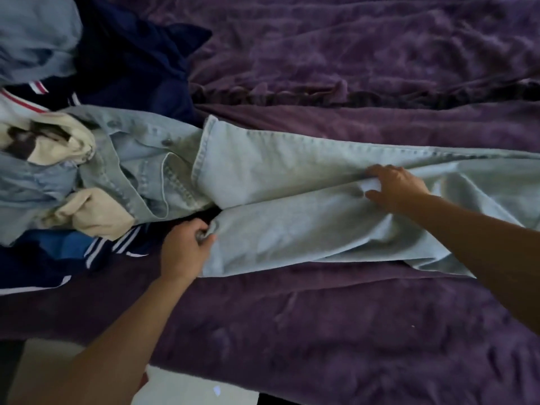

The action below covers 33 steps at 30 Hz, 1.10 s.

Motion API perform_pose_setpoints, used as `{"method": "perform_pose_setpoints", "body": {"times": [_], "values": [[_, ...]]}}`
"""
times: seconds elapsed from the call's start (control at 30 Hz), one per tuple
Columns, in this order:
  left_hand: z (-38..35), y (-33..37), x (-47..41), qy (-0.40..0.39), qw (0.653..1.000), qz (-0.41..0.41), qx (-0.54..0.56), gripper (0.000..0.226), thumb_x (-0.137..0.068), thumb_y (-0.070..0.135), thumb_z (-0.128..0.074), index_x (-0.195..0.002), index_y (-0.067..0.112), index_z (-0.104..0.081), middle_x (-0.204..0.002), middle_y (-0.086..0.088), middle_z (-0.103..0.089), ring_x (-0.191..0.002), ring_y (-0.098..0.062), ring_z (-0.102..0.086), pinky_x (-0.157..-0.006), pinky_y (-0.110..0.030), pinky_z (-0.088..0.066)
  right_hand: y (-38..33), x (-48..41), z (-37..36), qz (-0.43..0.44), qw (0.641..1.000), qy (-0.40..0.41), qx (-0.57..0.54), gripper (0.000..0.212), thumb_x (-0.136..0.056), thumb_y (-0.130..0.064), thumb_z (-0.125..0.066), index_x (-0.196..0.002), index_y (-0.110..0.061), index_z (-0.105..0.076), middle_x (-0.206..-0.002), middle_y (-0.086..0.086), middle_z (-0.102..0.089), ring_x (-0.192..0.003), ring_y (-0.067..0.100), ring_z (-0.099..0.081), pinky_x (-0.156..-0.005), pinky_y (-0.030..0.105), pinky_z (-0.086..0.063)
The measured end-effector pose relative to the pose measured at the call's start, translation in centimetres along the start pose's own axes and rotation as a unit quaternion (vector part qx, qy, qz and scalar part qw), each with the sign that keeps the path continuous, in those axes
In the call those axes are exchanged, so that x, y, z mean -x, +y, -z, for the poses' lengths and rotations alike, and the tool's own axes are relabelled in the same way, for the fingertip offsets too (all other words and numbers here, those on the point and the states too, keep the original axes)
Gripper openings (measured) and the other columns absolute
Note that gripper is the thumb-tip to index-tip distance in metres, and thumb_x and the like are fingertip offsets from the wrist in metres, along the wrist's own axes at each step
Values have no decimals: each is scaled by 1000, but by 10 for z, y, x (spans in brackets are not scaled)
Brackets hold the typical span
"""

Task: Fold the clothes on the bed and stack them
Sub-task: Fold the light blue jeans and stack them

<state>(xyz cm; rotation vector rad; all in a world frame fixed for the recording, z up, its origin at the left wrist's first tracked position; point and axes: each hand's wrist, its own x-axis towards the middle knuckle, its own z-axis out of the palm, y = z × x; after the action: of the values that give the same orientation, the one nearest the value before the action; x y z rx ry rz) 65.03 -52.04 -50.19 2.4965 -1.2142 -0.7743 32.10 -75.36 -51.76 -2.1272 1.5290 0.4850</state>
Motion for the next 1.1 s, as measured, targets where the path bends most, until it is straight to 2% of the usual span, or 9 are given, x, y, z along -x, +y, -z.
{"method": "perform_pose_setpoints", "body": {"times": [0.13, 0.23, 0.33, 0.5, 0.6, 0.67, 0.77, 0.9, 1.1], "values": [[43, 22, -13, 59, 988, -126, 73, 12, -81, 11, -69, -79, 7, -58, -93, -8, -54, -85, -17, -52, -75, -21, -40, -9, 11, 1, -44, 997, 54, -45, 21, -91, -34, -58, -104, -21, -68, -107, 13, -67, -96, 35, -62, -78, 39, -48], [83, 69, -45, 16, 974, -94, 204, 14, -88, 13, -62, -85, 6, -50, -74, -2, -49, -62, -5, -44, -54, -12, -35, -8, 11, 34, -67, 984, 138, -91, 20, -90, -30, -59, -95, -13, -69, -102, 20, -67, -93, 41, -62, -78, 44, -49], [98, 100, -104, 53, 967, -88, 233, 19, -86, 13, -63, -95, 13, -47, -78, 3, -47, -56, 2, -41, -52, -12, -36, -11, -16, 67, -102, 974, 175, -100, 27, -91, -28, -58, -104, -7, -69, -108, 27, -65, -100, 47, -59, -81, 46, -47], [79, 101, -158, 43, 968, 53, 241, 67, -84, 27, -70, -139, 13, -34, -107, -2, -55, -91, -14, -52, -64, -12, -34, -27, -45, 71, -106, 970, 189, -113, 41, -89, -22, -58, -128, -13, -56, -128, 24, -50, -118, 43, -47, -96, 48, -41], [58, 75, -141, 63, 984, 28, 165, 72, -81, 35, -70, -140, 12, -33, -115, -7, -59, -103, -26, -58, -85, -32, -45, -51, -16, 36, -26, 977, 196, -79, 48, -90, -33, -53, -133, -12, -52, -135, 21, -46, -122, 41, -43, -99, 49, -39], [43, 63, -116, 89, 989, 16, 113, 70, -82, 35, -68, -138, 11, -35, -130, -11, -53, -114, -30, -54, -89, -39, -43, -72, 7, 7, 33, 986, 154, -50, 52, -92, -42, -48, -139, -19, -47, -149, 15, -36, -134, 36, -35, -105, 49, -34], [26, 63, -82, 138, 985, -30, 101, 67, -82, 29, -71, -136, 8, -37, -136, -12, -44, -116, -29, -50, -80, -36, -44, -97, 22, -40, 45, 999, 26, 7, 64, -96, -56, -37, -151, -33, -16, -162, 3, -1, -149, 24, 1, -115, 50, -18], [14, 63, -77, 162, 982, -6, 99, 68, -81, 31, -74, -133, 6, -38, -134, -13, -45, -113, -26, -50, -77, -36, -44, -110, 13, -81, 17, 997, -34, 64, 68, -96, -58, -23, -153, -30, 3, -160, 6, 15, -148, 26, 12, -112, 55, -13], [30, 70, -102, -42, 975, 99, 192, 16, -81, 26, -73, -89, 13, -69, -81, 2, -66, -87, -26, -67, -72, -33, -53, -96, 9, -61, 40, 995, -90, 18, 69, -94, -61, -33, -152, -34, -7, -162, -1, 6, -149, 20, 3, -113, 50, -19]]}}
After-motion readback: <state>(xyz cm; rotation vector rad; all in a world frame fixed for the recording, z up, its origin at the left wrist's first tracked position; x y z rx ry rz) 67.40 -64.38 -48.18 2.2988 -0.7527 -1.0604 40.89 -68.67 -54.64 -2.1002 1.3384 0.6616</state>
